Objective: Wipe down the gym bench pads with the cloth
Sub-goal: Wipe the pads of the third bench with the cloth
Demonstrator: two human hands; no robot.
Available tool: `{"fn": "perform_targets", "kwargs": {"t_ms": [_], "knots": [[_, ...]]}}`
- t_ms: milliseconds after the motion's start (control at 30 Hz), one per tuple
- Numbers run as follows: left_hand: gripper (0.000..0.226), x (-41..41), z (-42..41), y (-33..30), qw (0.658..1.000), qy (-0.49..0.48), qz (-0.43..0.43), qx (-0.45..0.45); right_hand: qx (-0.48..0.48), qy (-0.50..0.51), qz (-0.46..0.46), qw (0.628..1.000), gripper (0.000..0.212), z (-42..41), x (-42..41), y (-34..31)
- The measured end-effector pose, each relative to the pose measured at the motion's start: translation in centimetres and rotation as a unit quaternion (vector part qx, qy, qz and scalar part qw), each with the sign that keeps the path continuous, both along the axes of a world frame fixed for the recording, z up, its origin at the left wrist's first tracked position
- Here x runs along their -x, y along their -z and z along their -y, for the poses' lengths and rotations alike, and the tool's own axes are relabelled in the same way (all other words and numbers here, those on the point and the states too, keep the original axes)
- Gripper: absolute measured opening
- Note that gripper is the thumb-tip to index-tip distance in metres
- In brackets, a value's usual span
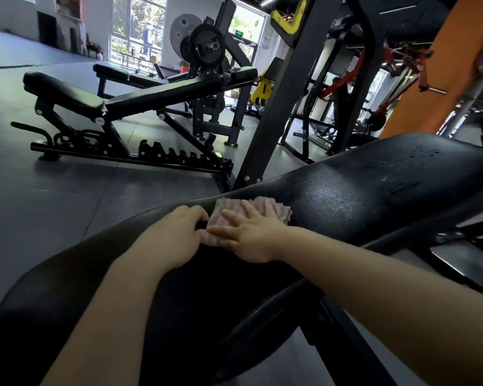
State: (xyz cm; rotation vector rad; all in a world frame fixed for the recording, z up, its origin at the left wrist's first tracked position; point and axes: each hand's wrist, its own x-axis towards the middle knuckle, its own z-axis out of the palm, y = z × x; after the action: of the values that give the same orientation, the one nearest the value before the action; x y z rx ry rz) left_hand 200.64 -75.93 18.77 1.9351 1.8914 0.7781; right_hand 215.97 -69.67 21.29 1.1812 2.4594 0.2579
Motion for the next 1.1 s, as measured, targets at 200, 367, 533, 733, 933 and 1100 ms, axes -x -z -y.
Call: {"fn": "perform_targets", "kwargs": {"t_ms": [200,367,533,733,933,1100], "knots": [[0.034,-3.0,0.4,0.0,0.999,0.020,-0.007,-0.051,-0.064,-0.034,-0.026,0.997,0.045,5.2,-7.9,-1.8],[0.038,-6.2,1.5,-1.1,0.994,0.055,-0.030,-0.085,-0.166,0.172,-0.091,0.967,0.046,2.3,-16.6,-6.2],[0.038,-9.8,2.2,-3.7,0.994,0.042,-0.015,-0.101,-0.205,0.167,-0.145,0.953,0.047,3.8,-14.7,-3.9],[0.040,-13.8,1.0,-5.2,0.991,0.077,-0.022,-0.107,-0.201,0.011,-0.170,0.965,0.065,6.4,-13.8,-0.9],[0.048,-15.1,-4.1,-6.0,0.984,0.154,-0.049,-0.081,-0.291,0.130,-0.181,0.930,0.080,1.9,-22.0,-5.9],[0.046,-13.9,-7.9,-6.2,0.987,0.129,-0.011,-0.090,-0.232,0.136,-0.146,0.952,0.079,2.3,-19.8,-6.0]]}}
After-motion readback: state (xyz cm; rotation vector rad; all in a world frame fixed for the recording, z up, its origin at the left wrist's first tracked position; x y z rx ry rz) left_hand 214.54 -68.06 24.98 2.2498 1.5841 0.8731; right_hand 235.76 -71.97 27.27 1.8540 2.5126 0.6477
